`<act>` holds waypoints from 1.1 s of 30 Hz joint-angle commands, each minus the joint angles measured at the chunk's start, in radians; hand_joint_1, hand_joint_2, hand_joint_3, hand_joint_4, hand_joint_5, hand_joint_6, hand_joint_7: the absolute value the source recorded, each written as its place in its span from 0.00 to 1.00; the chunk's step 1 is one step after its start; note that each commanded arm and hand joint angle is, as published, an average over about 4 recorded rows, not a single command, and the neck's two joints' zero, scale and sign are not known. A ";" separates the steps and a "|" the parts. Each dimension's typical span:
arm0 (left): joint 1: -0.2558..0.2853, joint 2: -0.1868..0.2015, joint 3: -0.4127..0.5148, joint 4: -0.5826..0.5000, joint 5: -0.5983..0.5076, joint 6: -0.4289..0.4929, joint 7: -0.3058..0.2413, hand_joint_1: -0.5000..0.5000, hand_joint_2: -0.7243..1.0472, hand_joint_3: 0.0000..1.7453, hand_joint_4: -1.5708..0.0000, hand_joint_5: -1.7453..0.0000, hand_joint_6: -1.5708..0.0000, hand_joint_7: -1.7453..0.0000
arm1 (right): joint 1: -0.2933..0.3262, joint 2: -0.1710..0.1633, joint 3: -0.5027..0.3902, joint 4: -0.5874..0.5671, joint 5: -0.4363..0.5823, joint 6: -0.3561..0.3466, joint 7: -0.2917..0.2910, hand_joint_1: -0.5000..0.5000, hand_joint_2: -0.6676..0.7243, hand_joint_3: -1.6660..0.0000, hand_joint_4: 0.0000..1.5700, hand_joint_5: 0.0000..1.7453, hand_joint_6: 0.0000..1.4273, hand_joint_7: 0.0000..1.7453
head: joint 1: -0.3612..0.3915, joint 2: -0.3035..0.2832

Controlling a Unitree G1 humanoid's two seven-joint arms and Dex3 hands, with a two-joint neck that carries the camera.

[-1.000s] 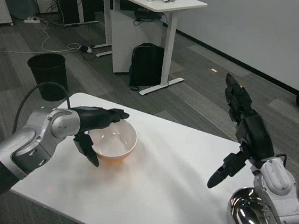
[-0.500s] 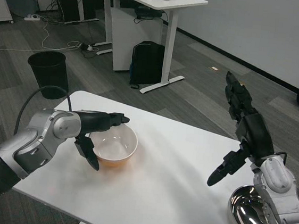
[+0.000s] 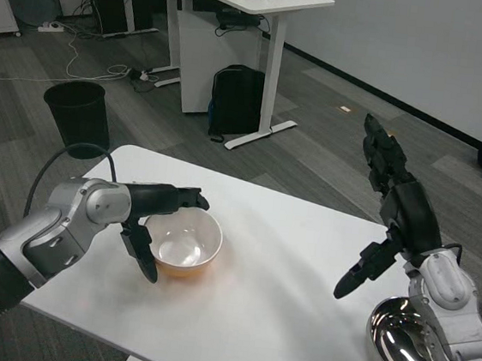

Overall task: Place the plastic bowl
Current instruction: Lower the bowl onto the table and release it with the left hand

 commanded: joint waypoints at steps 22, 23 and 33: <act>0.035 -0.009 0.032 0.082 -0.123 -0.067 0.046 0.00 0.85 0.00 1.00 0.10 1.00 0.99 | -0.007 -0.002 0.006 0.007 0.012 -0.014 0.002 0.04 0.82 1.00 0.00 0.00 0.00 0.00 | 0.006 -0.015; 0.037 -0.010 0.034 0.085 -0.123 -0.074 0.045 0.00 0.85 0.00 1.00 0.12 1.00 1.00 | -0.007 -0.002 0.006 0.007 0.012 -0.014 0.002 0.04 0.82 1.00 0.00 0.00 0.00 0.00 | 0.007 -0.016; 0.048 -0.012 0.068 0.085 -0.135 -0.101 0.043 0.00 0.85 0.00 1.00 0.12 1.00 1.00 | -0.006 -0.002 0.007 0.007 0.012 -0.014 0.002 0.04 0.82 1.00 0.00 0.00 0.00 0.00 | 0.012 -0.025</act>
